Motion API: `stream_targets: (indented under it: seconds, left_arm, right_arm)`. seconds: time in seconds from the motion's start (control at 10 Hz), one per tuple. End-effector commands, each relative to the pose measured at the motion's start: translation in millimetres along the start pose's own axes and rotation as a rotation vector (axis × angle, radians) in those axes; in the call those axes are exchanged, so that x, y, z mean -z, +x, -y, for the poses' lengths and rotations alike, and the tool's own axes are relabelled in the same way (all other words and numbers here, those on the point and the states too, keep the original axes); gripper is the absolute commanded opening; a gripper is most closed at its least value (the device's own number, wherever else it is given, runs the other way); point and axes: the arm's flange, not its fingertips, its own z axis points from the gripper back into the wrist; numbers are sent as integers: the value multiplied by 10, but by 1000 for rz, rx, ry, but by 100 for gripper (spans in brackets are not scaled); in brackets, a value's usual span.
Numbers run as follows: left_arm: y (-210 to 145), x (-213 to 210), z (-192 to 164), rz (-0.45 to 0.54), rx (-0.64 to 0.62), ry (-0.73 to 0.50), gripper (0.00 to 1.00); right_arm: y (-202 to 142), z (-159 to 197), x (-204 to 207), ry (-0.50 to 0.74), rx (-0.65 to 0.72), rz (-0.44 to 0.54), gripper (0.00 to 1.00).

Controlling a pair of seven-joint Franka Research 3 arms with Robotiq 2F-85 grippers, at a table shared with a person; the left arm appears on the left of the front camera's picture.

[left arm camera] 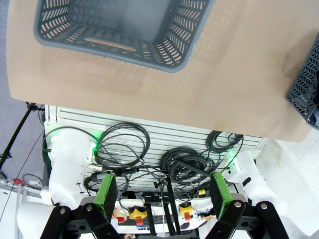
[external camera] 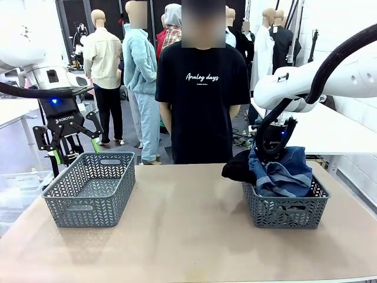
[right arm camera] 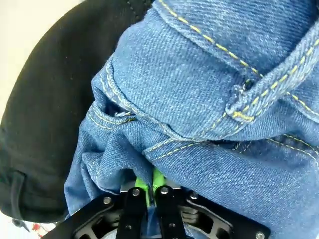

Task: Sort the tops and bottoms.
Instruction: Sort the clothes according to human instructions.

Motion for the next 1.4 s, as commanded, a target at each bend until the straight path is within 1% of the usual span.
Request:
stream_targets:
  seconds: [0.0,0.3,0.5,0.7,0.8,0.9,1.3]
  left_arm:
    - [-14,-24,-22,-6,3,-5,96]
    - [-14,-24,-22,-6,3,-5,96]
    - [-14,-24,-22,-6,3,-5,96]
    - [-14,-24,-22,-6,3,-5,96]
    - [-14,-24,-22,-6,3,-5,96]
    - [-14,-24,-22,-6,3,-5,96]
    - [-14,-24,-22,-6,3,-5,96]
  right_arm:
    - [93,-16,227,53,-25,-58,0]
    - [212,17,510,81,-20,-144,0]
    - [215,-24,549,78,-30,-166,0]
    - [97,-83,327,50,-34,-98,0]
    - [32,-106,234,46,-27,-82,0]
    - [-26,-141,167,41,-18,-71,2]
    - [-199,-276,-17,-17,-23,-25,74]
